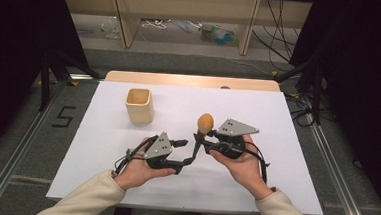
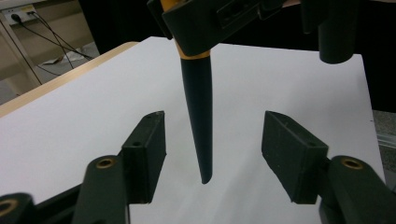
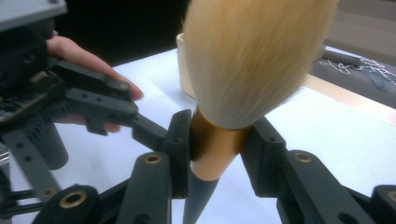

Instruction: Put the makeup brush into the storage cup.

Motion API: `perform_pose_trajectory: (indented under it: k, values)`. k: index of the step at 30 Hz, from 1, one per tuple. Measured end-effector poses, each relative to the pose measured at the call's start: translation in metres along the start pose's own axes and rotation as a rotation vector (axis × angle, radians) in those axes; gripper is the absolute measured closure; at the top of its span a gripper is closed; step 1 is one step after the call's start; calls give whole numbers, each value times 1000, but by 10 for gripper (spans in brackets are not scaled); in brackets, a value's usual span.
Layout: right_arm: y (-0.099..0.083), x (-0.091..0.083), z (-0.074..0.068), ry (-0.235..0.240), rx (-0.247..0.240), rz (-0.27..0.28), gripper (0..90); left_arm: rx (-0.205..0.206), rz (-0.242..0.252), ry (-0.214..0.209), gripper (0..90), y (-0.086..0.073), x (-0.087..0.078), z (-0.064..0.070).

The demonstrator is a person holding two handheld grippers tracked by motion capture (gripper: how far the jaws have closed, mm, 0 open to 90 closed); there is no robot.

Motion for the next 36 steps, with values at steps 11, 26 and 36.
perform_pose_trajectory:
  k: [11, 26, 36]
  values:
    - [1, 2, -6, 8, -18, -12, 662, -30, -2, 21, 496, -1, 8, -2]
    - [1, 3, -9, 3, -34, -24, 662, -48, 17, 11, 546, 3, 13, 0]
    - [2, 3, -10, -3, -47, -18, 662, -51, 27, 12, 589, 6, 14, -1]
Point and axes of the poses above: each handheld gripper's, and its own axes: x roughly forward along the jaws, y roughly out of its top, z roughly to its right, the point moved 6 cm from there along x, roughly forward along the jaws, and after that the axes turned 9 degrees about -z, right-handed, at the moved point
